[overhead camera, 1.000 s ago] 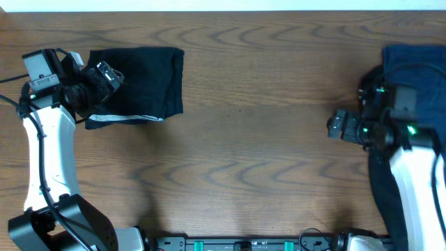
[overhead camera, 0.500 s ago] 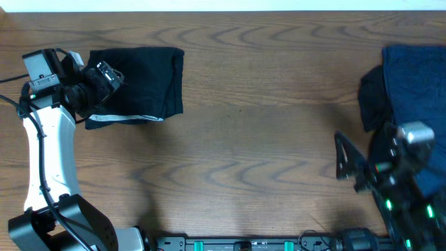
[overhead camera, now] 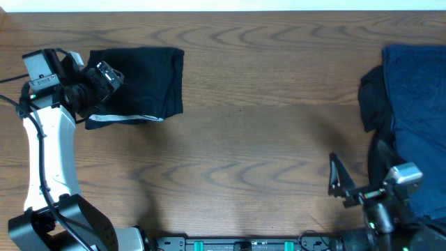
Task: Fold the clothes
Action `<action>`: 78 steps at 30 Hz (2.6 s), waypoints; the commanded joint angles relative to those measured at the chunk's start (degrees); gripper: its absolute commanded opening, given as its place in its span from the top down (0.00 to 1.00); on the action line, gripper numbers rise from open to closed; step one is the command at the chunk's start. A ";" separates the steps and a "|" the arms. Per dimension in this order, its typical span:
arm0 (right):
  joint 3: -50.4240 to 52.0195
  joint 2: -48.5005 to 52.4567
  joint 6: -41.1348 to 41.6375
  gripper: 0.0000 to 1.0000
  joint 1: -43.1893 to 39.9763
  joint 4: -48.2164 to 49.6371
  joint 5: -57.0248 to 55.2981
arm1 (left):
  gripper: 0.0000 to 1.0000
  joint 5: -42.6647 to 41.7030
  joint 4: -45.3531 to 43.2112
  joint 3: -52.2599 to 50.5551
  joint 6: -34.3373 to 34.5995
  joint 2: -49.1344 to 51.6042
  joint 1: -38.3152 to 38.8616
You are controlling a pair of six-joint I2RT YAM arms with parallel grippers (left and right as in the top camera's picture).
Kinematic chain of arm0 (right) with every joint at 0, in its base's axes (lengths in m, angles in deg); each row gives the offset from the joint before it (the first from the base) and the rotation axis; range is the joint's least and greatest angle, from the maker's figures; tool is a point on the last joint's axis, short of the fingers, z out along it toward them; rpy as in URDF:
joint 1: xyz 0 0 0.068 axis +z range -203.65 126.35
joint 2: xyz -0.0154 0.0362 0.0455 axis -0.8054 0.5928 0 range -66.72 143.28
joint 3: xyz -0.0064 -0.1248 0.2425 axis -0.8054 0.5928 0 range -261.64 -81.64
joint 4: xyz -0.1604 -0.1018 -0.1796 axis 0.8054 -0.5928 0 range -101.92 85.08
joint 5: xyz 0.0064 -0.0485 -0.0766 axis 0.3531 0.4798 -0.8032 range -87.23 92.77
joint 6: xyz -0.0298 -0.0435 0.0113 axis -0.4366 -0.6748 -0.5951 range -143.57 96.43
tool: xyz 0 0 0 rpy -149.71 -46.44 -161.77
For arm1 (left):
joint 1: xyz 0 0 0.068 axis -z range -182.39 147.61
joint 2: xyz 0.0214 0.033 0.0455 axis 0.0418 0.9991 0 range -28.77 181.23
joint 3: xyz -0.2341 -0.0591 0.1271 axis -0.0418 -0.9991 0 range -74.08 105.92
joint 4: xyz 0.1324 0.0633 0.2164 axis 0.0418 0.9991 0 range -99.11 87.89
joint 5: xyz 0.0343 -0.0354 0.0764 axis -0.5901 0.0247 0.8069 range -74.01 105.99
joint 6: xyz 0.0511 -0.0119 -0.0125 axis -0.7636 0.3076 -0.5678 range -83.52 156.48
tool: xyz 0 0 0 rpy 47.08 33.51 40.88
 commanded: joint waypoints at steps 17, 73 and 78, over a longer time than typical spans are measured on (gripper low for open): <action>27.98 -3.21 -0.76 0.01 0.70 31.93 -1.88 | 0.02 0.07 0.04 -0.17 0.11 -0.39 0.09; 29.83 -3.21 -10.58 0.01 -1.51 19.76 -7.43 | 0.02 0.07 0.04 -0.17 0.09 -0.39 0.09; 29.83 -3.21 -10.58 0.01 -1.51 19.76 -7.43 | 0.02 0.07 0.04 -0.17 0.11 -0.39 0.09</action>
